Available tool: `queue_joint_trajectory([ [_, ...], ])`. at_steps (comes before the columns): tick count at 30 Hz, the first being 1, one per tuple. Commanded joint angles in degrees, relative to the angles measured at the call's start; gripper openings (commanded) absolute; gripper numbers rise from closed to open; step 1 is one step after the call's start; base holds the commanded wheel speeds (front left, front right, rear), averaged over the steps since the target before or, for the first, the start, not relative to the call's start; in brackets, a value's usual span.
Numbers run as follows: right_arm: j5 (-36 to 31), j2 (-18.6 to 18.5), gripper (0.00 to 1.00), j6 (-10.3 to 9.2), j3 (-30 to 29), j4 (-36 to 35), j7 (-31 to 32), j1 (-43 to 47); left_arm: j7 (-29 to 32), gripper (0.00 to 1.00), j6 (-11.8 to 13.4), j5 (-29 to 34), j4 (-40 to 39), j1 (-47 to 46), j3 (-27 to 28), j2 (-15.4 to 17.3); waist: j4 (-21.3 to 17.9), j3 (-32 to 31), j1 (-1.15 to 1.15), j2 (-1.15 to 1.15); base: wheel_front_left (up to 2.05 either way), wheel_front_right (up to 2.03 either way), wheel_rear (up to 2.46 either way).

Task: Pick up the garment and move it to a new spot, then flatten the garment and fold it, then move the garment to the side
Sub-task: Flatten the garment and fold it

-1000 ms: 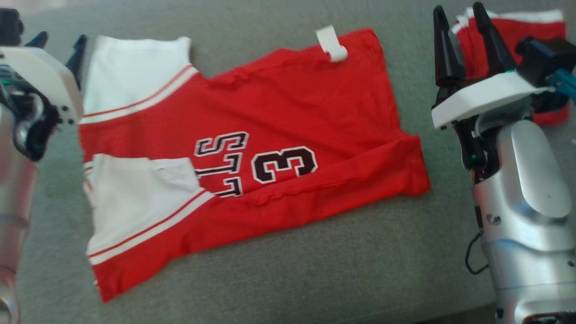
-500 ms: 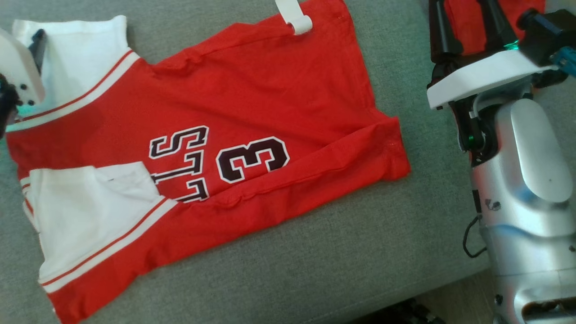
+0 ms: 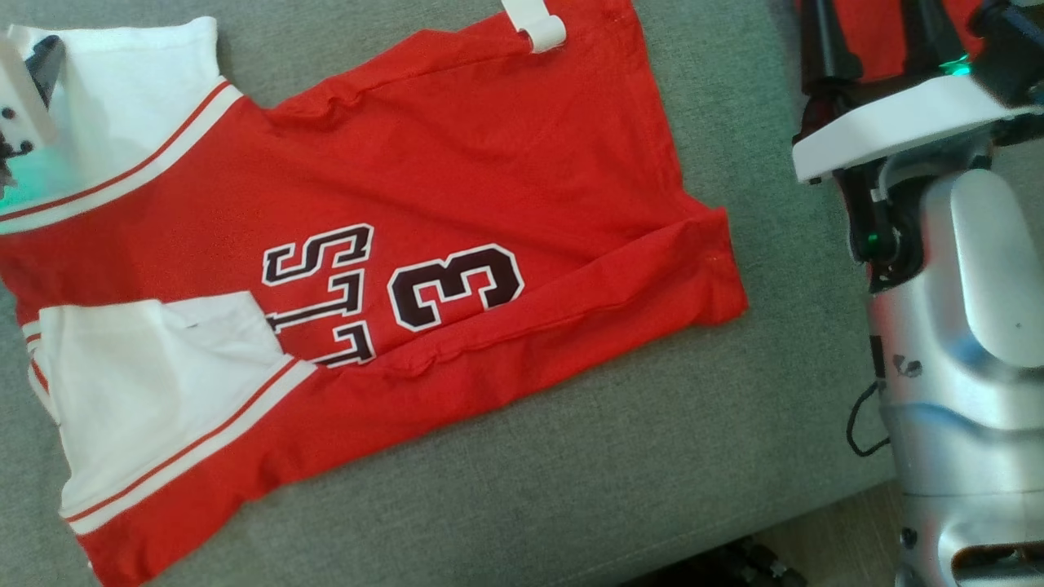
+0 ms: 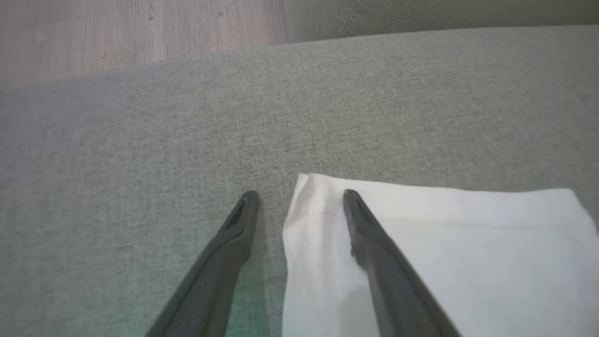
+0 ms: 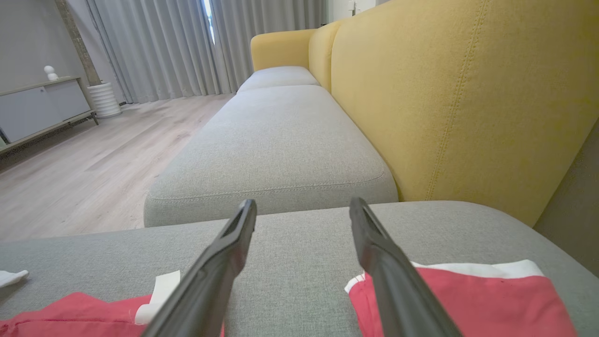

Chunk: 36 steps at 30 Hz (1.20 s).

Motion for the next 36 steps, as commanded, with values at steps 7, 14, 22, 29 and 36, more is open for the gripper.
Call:
queue_joint_trajectory([
  [7, -2.0, 0.5, 1.0, -0.04, -1.5, -3.3, 1.6, -0.7, 0.7, 0.0, 0.1, -4.0, -3.2, 1.1, -1.0, 1.0, 2.0, -1.1, 0.0, 0.0, 0.0, 0.0, 0.0],
  [14, -3.2, 0.5, 1.0, -0.04, -3.3, -2.2, 3.8, -1.0, -13.6, 0.0, 0.1, -3.8, -9.3, 1.2, -2.6, -0.1, 5.8, -4.2, 0.0, 0.0, 0.0, 0.0, 0.0],
  [22, -2.9, -1.5, 1.0, -0.04, -3.7, 3.0, 7.3, -2.1, -24.9, 0.0, 0.1, -2.1, -16.9, 3.9, -6.5, -1.6, 11.0, -7.9, 0.0, 0.0, 0.0, 0.0, 0.0],
  [29, -0.6, -5.5, 1.0, -0.04, -0.4, 11.3, 10.7, -3.3, -28.1, 0.0, 0.4, -0.9, -25.4, 8.1, -8.8, -2.4, 15.0, -9.8, 0.0, 0.0, 0.0, 0.0, 0.0],
  [36, 2.0, -9.0, 1.0, -0.04, 4.0, 20.6, 14.4, -6.3, -26.8, 0.0, 2.4, -0.7, -35.4, 12.2, -10.1, -1.7, 18.4, -8.8, 0.0, 0.0, 0.0, 0.0, 0.0],
])
